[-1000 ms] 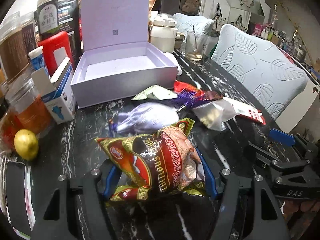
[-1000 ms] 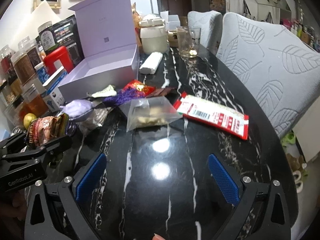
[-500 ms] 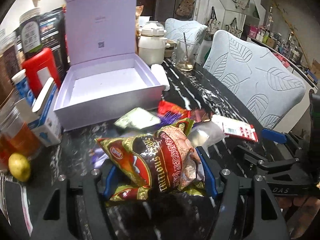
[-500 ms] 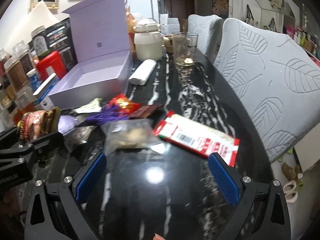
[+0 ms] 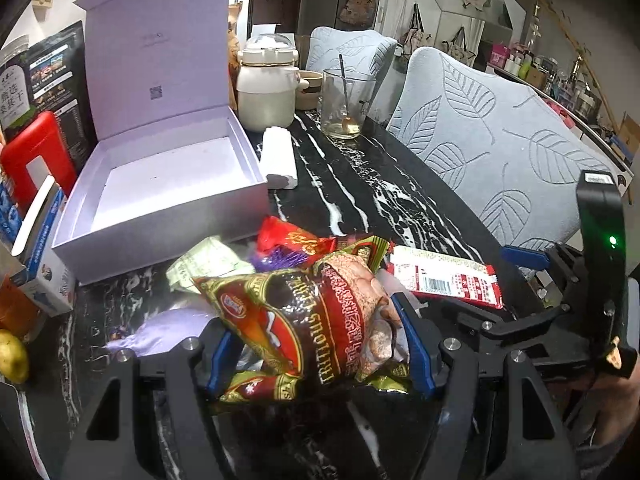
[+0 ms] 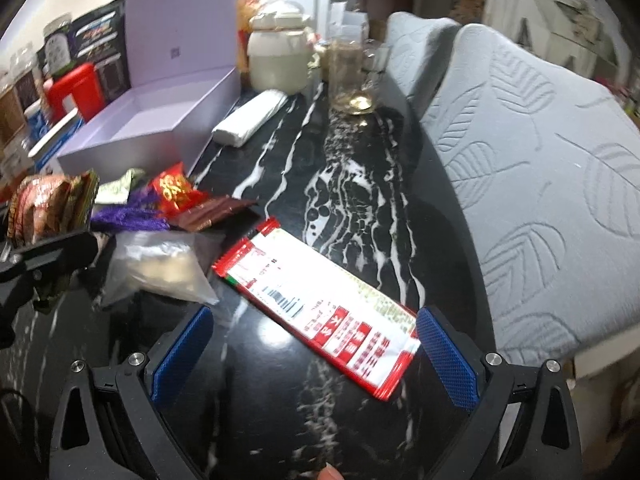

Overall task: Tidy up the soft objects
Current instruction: 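Grasp the red-and-white sachet with the right gripper while the left holds the snack bag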

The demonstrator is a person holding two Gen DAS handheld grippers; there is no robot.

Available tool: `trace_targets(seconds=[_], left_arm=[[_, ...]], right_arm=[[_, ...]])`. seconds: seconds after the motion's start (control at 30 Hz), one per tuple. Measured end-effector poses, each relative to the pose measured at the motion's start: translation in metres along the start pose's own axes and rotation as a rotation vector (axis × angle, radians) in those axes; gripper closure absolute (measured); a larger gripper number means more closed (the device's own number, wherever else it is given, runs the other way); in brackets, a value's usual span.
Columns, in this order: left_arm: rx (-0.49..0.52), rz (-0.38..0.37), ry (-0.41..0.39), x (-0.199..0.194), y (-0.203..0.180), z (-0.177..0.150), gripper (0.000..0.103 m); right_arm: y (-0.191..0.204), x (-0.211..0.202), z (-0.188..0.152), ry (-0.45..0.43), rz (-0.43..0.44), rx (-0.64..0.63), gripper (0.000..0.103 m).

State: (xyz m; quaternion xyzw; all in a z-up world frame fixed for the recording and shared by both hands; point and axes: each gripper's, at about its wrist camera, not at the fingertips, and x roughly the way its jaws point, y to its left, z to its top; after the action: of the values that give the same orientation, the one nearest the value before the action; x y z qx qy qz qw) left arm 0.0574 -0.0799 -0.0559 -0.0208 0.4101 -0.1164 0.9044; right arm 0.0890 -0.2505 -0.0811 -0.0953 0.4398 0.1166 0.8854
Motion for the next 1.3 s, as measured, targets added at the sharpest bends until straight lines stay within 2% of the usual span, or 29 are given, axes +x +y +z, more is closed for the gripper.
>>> trace_targets(seconds=[0.07,0.23,0.47,0.6,0.7,0.73,0.87,1.0,1.3], left_arm=[[-0.01,-0.024,0.007,0.002,-0.002,0.002,0.035],[0.014,-0.009,0.004,0.007,-0.013,0.005,0.035],[0.009,-0.003,0.025,0.013,-0.015,0.004,0.035],[0.021,0.013,0.024,0.012,-0.017,0.003,0.035],[0.018,0.015,0.028,0.011,-0.016,0.002,0.035],[0.018,0.016,0.029,0.011,-0.016,0.001,0.035],[0.027,0.024,0.032,0.008,-0.016,-0.004,0.035],[0.028,0.027,0.03,0.001,-0.013,-0.011,0.035],[0.029,0.034,0.024,-0.012,-0.008,-0.025,0.035]], right_arm=[[-0.006,0.004,0.004,0.0,0.019,-0.016,0.0],[-0.02,0.019,0.013,0.02,0.052,-0.065,0.0],[-0.023,0.046,0.018,0.1,0.217,-0.127,0.002],[-0.015,0.047,0.014,0.082,0.18,-0.191,0.008],[-0.01,0.041,0.009,0.07,0.192,-0.202,0.025],[-0.009,0.038,0.008,0.07,0.194,-0.202,0.036],[-0.007,0.028,0.0,0.075,0.183,-0.198,0.048],[-0.002,0.018,-0.012,0.069,0.172,-0.187,0.051],[0.003,-0.003,-0.034,0.049,0.152,-0.079,0.054]])
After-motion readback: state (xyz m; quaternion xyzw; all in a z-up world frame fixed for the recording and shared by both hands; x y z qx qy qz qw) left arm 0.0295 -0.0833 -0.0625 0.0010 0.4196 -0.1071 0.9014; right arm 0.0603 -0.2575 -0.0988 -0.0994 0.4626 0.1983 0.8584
